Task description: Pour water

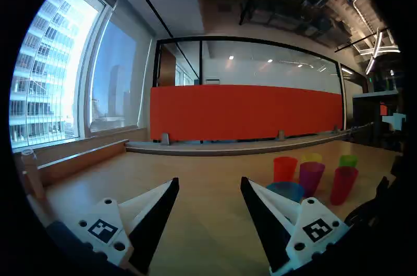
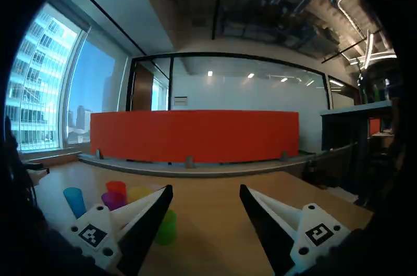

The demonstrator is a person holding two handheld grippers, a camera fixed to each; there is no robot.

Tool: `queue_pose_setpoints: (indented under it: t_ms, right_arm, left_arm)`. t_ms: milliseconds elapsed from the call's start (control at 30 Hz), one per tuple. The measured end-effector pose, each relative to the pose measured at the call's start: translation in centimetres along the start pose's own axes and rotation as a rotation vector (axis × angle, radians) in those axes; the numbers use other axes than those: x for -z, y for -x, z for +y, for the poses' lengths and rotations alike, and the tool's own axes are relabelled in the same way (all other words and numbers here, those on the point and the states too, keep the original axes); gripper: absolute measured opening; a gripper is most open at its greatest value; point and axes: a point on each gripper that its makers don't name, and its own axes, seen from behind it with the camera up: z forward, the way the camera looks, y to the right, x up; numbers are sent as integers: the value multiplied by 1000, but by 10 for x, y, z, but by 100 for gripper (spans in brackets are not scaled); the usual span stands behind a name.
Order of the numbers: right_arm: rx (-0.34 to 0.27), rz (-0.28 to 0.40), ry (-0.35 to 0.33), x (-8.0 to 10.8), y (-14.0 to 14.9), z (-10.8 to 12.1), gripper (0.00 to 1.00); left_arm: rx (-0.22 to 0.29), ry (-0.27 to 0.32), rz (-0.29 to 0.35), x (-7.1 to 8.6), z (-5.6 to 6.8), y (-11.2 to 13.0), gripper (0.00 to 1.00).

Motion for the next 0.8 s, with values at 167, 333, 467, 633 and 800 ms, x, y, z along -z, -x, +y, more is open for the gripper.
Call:
queue_pose_setpoints:
  t_ms: [167, 333, 467, 633, 800]
  right_arm:
    - [8, 9, -4, -3, 1, 0, 99]
    - [9, 10, -12, -8, 9, -2, 99]
    - [8, 15, -2, -12, 13, -1, 99]
    - [10, 22, -9, -15, 19, -8, 99]
    - [6, 14, -4, -21, 25, -11, 99]
  left_arm:
    - [1, 0, 0, 0, 1, 0, 87]
    - [0, 0, 0, 0, 1, 0, 87]
    - [1, 0, 0, 0, 1, 0, 87]
    - [0, 0, 0, -1, 1, 0, 87]
    - [0, 0, 0, -1, 1, 0, 87]
